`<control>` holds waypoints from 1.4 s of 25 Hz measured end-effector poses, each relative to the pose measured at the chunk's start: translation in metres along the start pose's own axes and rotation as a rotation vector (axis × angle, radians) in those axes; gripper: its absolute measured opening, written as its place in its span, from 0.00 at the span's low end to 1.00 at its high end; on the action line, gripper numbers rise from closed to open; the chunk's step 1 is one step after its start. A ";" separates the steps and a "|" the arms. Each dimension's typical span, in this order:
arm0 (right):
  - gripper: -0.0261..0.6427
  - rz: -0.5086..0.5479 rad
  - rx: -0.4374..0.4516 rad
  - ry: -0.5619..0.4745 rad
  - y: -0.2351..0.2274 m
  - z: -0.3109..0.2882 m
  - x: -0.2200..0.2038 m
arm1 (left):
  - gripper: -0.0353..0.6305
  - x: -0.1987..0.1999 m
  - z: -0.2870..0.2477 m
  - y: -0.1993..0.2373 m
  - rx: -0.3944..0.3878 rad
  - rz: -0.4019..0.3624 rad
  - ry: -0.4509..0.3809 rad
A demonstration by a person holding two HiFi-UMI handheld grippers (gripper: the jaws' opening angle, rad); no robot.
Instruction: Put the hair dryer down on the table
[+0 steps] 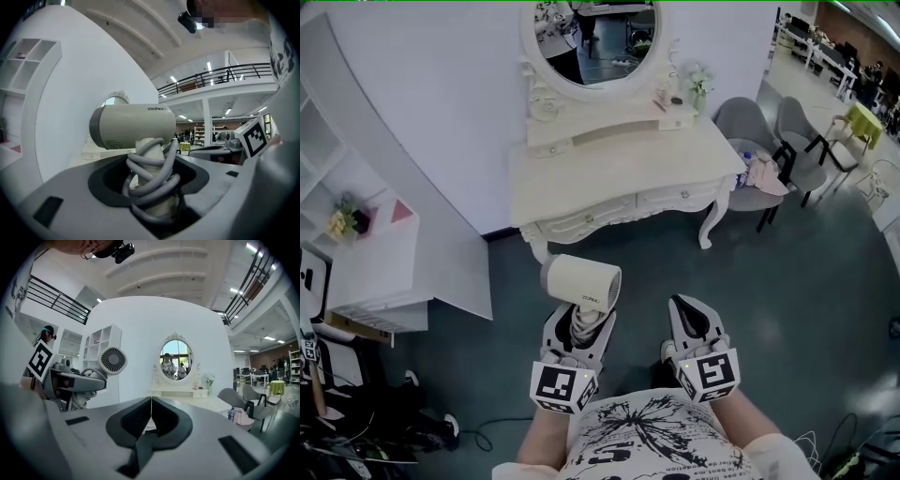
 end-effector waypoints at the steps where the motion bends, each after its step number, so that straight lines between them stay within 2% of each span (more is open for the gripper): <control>1: 0.07 -0.001 0.011 -0.004 -0.011 -0.008 0.003 | 0.45 0.001 -0.012 0.000 0.012 0.001 -0.001; 10: 0.07 -0.004 0.100 -0.016 -0.124 -0.074 0.015 | 0.45 0.002 -0.134 -0.003 0.115 0.031 -0.010; 18: 0.07 -0.029 0.106 0.023 -0.209 -0.117 -0.002 | 0.45 -0.008 -0.212 -0.002 0.183 0.046 -0.022; 28: 0.07 -0.044 0.095 0.045 -0.245 -0.189 -0.017 | 0.45 -0.022 -0.283 0.047 0.199 0.066 -0.001; 35: 0.07 -0.021 0.066 0.051 -0.257 -0.267 -0.011 | 0.45 -0.016 -0.354 0.109 0.149 0.065 -0.012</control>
Point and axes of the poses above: the fingertips, and each gripper's own axes: z backward along the fingers, y to its left, x out of its top, the point moved 1 cm from there along z, backward along the fingers, and after that the axes turned 10 degrees about -y, right-handed, at the moved point
